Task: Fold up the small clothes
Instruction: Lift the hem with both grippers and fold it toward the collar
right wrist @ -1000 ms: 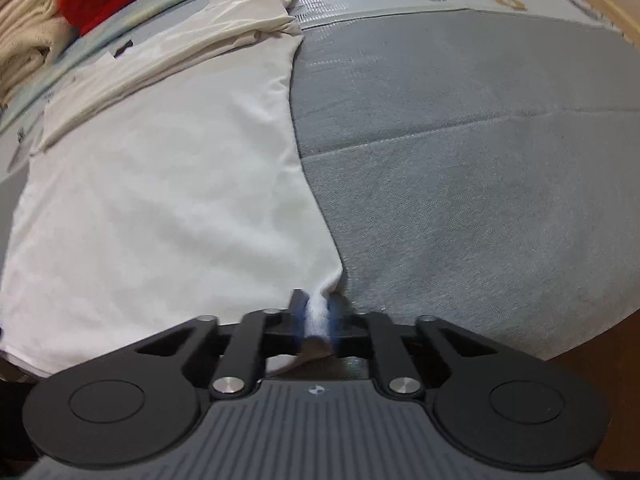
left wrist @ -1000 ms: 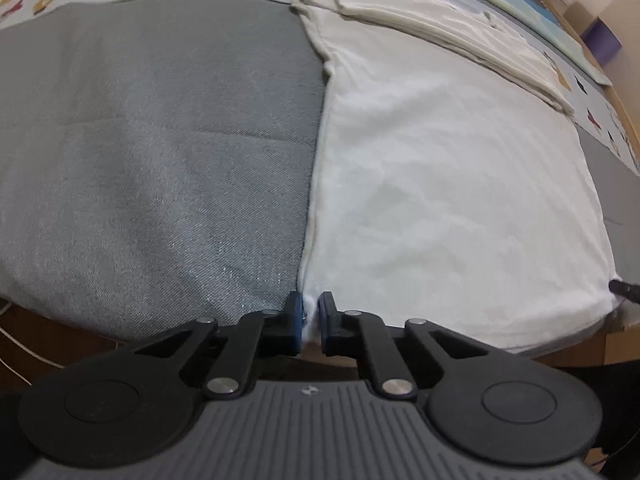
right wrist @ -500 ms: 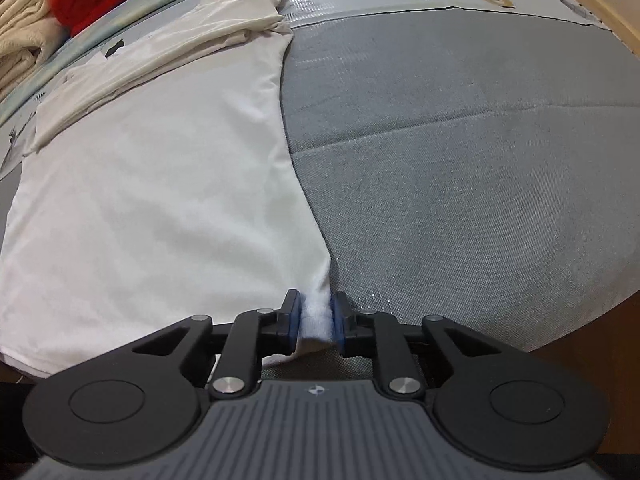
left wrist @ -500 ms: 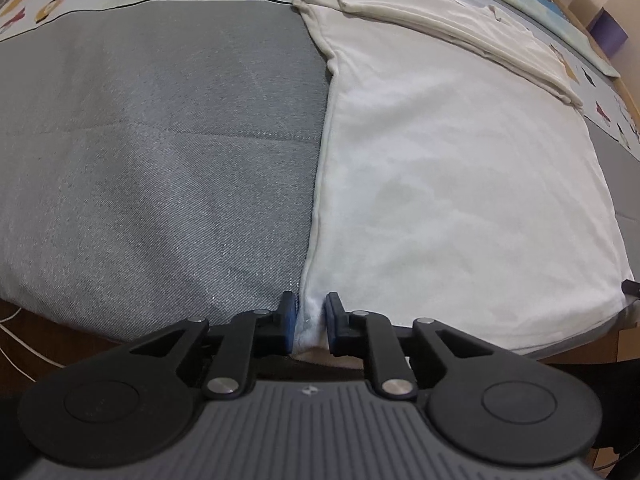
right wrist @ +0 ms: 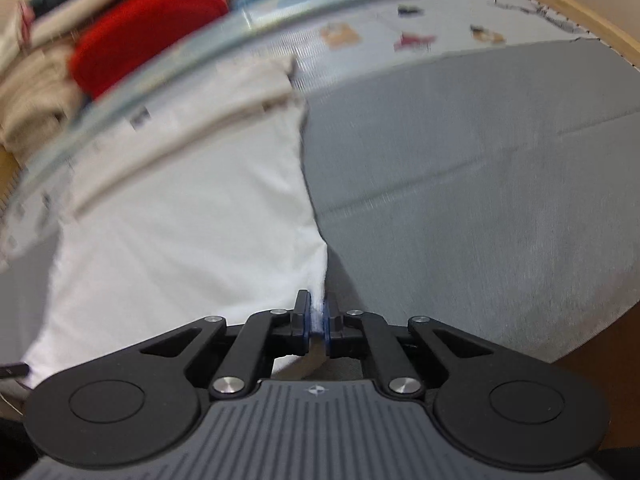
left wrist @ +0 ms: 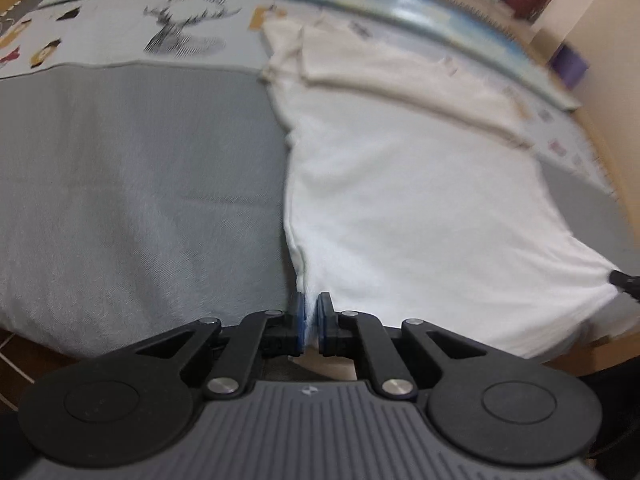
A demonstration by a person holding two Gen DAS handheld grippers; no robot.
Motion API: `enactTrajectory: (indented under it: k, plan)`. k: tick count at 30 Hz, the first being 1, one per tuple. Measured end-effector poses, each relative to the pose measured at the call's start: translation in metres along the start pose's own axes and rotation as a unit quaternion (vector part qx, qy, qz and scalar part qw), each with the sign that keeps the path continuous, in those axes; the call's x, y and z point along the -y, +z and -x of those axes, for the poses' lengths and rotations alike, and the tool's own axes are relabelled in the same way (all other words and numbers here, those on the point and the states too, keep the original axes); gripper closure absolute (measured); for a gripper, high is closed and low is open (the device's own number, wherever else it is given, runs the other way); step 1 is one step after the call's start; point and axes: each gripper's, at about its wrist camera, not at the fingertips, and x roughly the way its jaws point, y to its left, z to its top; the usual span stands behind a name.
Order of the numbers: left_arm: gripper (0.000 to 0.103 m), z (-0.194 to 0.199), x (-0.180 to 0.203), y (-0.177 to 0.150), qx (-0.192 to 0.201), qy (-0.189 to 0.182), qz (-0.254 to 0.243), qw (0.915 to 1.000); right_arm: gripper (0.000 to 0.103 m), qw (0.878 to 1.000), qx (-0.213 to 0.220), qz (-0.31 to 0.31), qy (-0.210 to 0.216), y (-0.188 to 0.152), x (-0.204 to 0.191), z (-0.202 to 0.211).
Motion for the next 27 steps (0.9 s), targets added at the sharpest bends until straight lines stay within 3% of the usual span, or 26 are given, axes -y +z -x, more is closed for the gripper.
enactTrajectory:
  k: [7, 14, 20, 27]
  plan:
    - [0.097, 0.086, 0.013, -0.003, 0.065, -0.049, -0.017, 0.9965, 0.098, 0.994, 0.090, 0.020, 0.055, 0.019, -0.014, 0.084]
    - [0.097, 0.162, -0.008, -0.008, 0.108, -0.093, 0.043, 0.9888, 0.098, 0.984, 0.142, -0.005, 0.110, 0.024, 0.003, 0.171]
    - [0.097, 0.151, 0.000, 0.021, 0.101, -0.079, 0.032, 0.9912, 0.098, 0.986, 0.128, -0.017, 0.106, 0.036, 0.007, 0.160]
    - [0.097, 0.075, 0.001, 0.106, 0.077, -0.044, 0.007, 0.9960, 0.098, 0.994, 0.086, -0.021, 0.071, 0.085, -0.013, 0.087]
